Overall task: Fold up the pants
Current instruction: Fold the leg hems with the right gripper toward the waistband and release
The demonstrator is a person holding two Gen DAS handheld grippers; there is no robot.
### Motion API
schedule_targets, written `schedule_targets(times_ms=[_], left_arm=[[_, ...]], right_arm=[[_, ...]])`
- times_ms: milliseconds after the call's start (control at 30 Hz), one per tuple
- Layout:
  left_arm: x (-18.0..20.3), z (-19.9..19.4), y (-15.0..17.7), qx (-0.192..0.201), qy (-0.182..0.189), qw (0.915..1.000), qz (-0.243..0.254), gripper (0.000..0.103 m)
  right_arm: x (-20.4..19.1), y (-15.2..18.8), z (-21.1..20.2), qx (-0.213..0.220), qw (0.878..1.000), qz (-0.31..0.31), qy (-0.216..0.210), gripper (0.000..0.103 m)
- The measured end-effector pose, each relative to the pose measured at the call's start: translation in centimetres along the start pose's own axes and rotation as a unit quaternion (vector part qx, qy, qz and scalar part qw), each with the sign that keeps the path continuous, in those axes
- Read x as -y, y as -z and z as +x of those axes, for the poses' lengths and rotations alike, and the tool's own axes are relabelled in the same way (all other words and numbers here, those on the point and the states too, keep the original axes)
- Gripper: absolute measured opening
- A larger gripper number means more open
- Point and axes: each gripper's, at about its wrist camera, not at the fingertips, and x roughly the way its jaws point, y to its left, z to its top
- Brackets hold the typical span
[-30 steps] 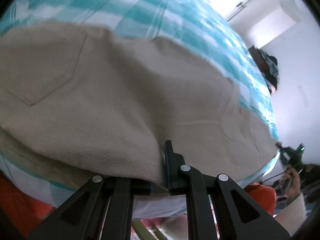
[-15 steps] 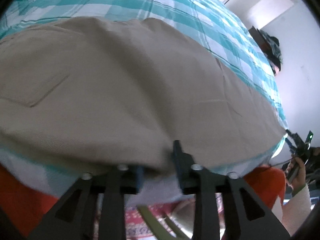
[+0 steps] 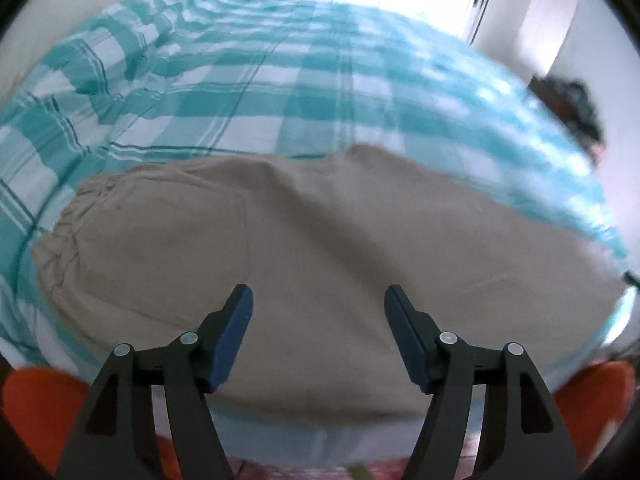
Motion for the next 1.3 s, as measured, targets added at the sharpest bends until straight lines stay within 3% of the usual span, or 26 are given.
schedule_targets(times_ms=[67, 100, 167, 267, 400, 733, 867, 967, 1067, 1167, 1300], left_arm=[[-0.3, 1.7, 1.4, -0.042, 0.007, 0.9991, 0.000, 0.052], [-0.6, 2.4, 2.2, -0.062, 0.013, 0.9980, -0.002, 0.051], [-0.4, 2.2, 4.0, -0.044, 0.008, 0.9987, 0.023, 0.052], [0.0, 1.6, 4.9, -0.029, -0.001, 0.9983, 0.050, 0.054], [-0.8, 1.9, 4.9, -0.033, 0.016, 0.9990, 0.027, 0.055], [-0.3, 1.6, 5.0, -0.027, 0.016, 0.9984, 0.047, 0.056], [-0.3, 0.4, 4.7, -0.020, 0.008, 0.9992, 0.032, 0.057], [0.4, -2.2, 4.0, 0.007, 0.020, 0.9996, 0.020, 0.060], [3.0, -4.0, 2.6, 0.020, 0.046, 0.9981, 0.037, 0.068], [7.2, -4.0, 0.9, 0.002, 0.085, 0.9934, 0.076, 0.069], [15.1, -2.5, -0.9, -0.036, 0.129, 0.9778, 0.161, 0.069]], right_arm=[[-0.5, 0.7, 2.7, -0.044, 0.999, -0.014, -0.009, 0.073], [-0.6, 1.1, 3.8, -0.066, 0.998, -0.014, -0.009, 0.073], [-0.2, 2.2, 6.0, -0.107, 0.994, -0.002, -0.009, 0.073], [0.1, 2.3, 5.7, -0.104, 0.994, 0.005, -0.016, 0.075], [1.3, 2.2, 5.7, -0.100, 0.993, 0.040, -0.038, 0.075], [2.4, 2.4, 5.6, -0.083, 0.989, 0.100, -0.069, 0.075], [2.3, 2.5, 5.5, -0.081, 0.990, 0.102, -0.062, 0.075], [1.2, 2.4, 5.6, -0.088, 0.993, 0.072, -0.038, 0.075], [0.7, 2.3, 5.8, -0.092, 0.994, 0.051, -0.023, 0.075], [0.6, 2.3, 5.9, -0.095, 0.994, 0.044, -0.017, 0.076], [0.4, 2.3, 6.1, -0.098, 0.994, 0.038, -0.017, 0.081]])
